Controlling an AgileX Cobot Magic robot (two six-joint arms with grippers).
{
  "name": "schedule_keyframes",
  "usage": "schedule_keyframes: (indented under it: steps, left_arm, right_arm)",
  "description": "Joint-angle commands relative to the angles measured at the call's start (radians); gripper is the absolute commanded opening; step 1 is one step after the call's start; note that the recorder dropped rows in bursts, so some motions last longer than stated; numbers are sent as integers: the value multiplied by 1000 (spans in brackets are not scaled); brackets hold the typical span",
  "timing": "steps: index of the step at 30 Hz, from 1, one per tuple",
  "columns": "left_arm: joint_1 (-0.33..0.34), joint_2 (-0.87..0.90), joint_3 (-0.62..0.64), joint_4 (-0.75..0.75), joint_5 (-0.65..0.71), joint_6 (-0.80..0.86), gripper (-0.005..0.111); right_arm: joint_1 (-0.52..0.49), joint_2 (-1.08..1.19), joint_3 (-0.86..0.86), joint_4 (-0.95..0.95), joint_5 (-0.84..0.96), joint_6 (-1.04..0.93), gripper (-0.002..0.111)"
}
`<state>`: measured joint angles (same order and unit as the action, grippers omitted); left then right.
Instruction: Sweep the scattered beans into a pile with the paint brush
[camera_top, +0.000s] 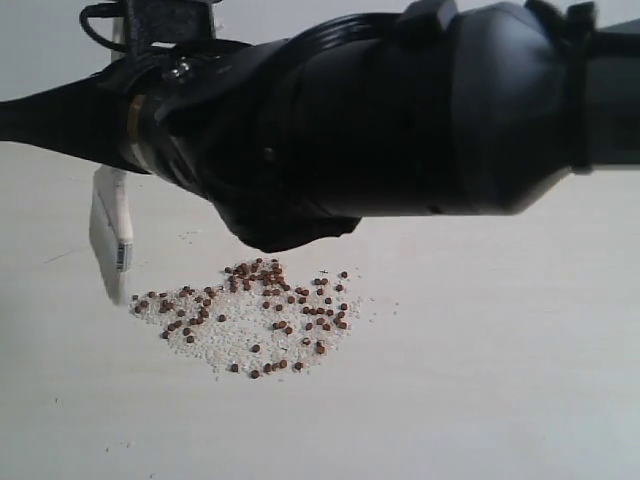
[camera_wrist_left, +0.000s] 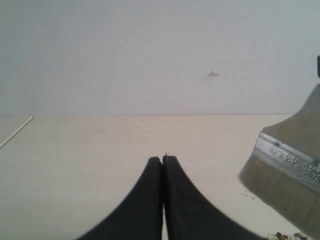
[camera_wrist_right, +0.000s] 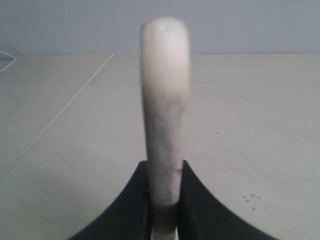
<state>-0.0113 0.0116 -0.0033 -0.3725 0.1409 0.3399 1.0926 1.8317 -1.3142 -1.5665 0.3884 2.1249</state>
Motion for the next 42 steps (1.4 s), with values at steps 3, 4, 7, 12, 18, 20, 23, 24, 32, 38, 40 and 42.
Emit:
schedule_keyframes:
  steps: [3, 4, 7, 12, 18, 20, 23, 24, 32, 38, 40, 42]
  left_arm:
    - [-4, -6, 3, -4, -1, -6, 0]
    - [-4, -6, 3, -4, -1, -6, 0]
    - [-4, -6, 3, -4, -1, -6, 0]
    - [-4, -6, 3, -4, -1, -6, 0]
    - [-4, -6, 3, -4, -1, -6, 0]
    - [-4, -6, 3, -4, -1, -6, 0]
    - [-4, -6, 3, -4, -1, -6, 0]
    - [-4, -6, 3, -4, -1, -6, 0]
    - [-4, -6, 3, -4, -1, -6, 0]
    - [-4, -6, 3, -4, -1, -6, 0]
    - [-4, -6, 3, -4, -1, -6, 0]
    - [-4, -6, 3, -4, -1, -6, 0]
  right_arm:
    - [64, 102, -31, 7, 127, 4, 0]
    - [81, 111, -31, 17, 165, 4, 0]
    - [142, 136, -31, 23, 276, 4, 0]
    - [201, 151, -52, -36, 342, 4, 0]
    - [215, 169, -122, 18, 345, 4, 0]
    - [215, 185, -143, 40, 345, 4, 0]
    - [215, 204, -158, 43, 345, 4, 0]
    - [215, 207, -158, 43, 351, 4, 0]
    - [214, 268, -158, 49, 432, 4, 0]
    - [202, 277, -161, 45, 436, 4, 0]
    - [195, 277, -171, 54, 438, 4, 0]
    - [190, 277, -190, 54, 432, 4, 0]
